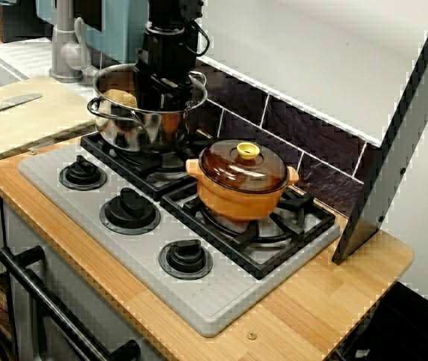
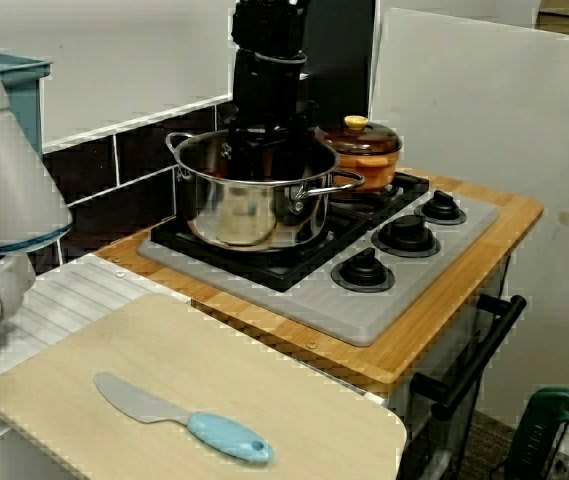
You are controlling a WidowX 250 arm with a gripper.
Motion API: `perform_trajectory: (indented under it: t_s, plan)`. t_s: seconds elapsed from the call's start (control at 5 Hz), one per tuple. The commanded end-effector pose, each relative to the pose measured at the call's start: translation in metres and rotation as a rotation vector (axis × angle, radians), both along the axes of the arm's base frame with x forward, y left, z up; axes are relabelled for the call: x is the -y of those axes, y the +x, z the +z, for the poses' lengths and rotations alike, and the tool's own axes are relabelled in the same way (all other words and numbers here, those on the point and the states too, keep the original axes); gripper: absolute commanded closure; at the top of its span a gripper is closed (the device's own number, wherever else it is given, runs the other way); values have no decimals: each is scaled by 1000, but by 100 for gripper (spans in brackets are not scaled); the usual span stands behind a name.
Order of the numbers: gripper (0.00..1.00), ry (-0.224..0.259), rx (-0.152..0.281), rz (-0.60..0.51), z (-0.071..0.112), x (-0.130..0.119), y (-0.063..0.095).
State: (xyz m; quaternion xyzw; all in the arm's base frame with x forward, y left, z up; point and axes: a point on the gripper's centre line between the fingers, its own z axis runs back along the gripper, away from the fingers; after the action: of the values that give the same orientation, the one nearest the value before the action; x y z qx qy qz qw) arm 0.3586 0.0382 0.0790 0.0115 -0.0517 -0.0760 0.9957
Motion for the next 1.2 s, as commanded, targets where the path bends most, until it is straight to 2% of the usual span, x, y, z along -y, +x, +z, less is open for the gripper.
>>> perform_trajectory:
  t_s: [0.0, 0.8, 1.0]
  plan:
    - [0, -6, 8, 44, 6, -9, 8]
    - [1, -25, -9, 66, 6, -15, 8]
    - [100, -32, -8, 62, 6, -15, 6]
